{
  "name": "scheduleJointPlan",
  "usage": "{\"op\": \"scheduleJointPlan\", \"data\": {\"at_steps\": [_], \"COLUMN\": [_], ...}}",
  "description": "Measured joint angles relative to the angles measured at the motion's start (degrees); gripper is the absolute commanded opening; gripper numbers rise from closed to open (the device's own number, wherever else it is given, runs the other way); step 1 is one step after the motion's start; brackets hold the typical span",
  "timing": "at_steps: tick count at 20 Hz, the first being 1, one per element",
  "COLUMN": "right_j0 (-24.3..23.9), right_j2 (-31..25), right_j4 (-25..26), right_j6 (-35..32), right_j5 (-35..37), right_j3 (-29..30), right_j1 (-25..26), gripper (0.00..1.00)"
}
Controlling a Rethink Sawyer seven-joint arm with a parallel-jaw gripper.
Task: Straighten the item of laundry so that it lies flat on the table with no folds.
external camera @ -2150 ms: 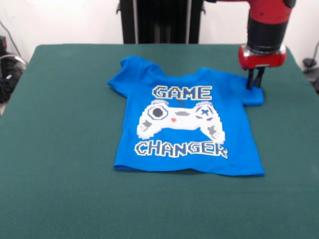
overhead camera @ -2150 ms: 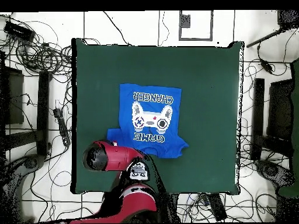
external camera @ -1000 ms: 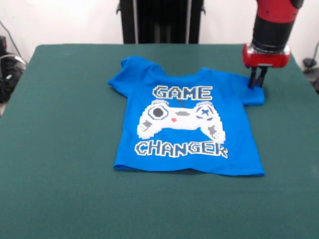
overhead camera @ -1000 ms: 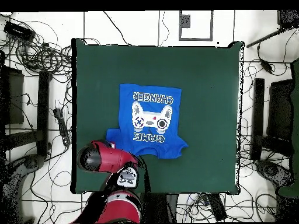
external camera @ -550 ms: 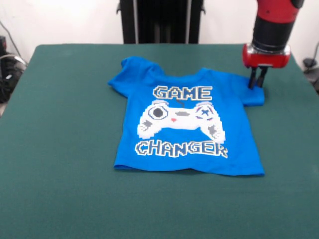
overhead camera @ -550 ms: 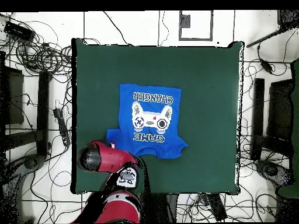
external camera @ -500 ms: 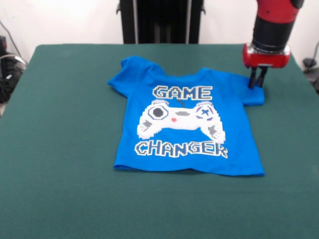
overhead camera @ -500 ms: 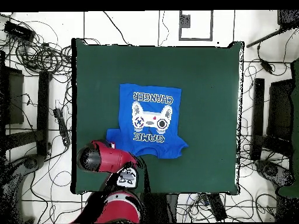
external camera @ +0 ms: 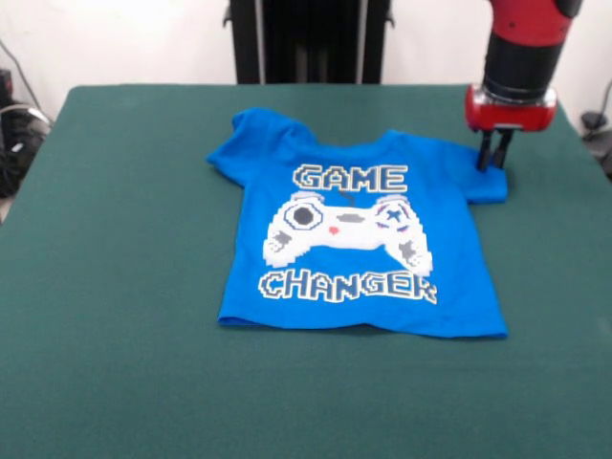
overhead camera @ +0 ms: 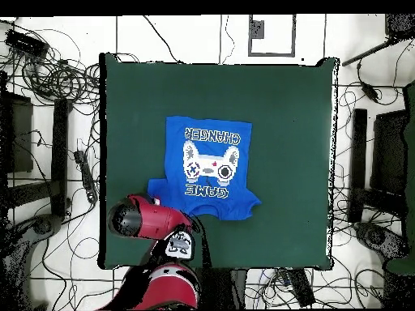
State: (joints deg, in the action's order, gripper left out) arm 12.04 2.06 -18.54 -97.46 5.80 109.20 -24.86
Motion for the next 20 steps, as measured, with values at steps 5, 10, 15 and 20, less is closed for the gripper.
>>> {"op": "scheduleJointPlan", "data": {"at_steps": [5,10,15,20], "right_j0": [-0.84,-1.36,-1.92,-2.0], "right_j2": [-0.72,-1.2,-1.66,-1.73], "right_j4": [-0.01,-0.01,-0.01,-0.04], "right_j6": [0.0,0.0,0.0,0.0], "right_j5": [-0.04,-0.04,-0.04,-0.06], "right_j3": [0.32,0.48,0.69,0.76], "right_j1": [-0.15,-0.22,-0.3,-0.33], "gripper": [0.0,0.0,0.0,0.0]}}
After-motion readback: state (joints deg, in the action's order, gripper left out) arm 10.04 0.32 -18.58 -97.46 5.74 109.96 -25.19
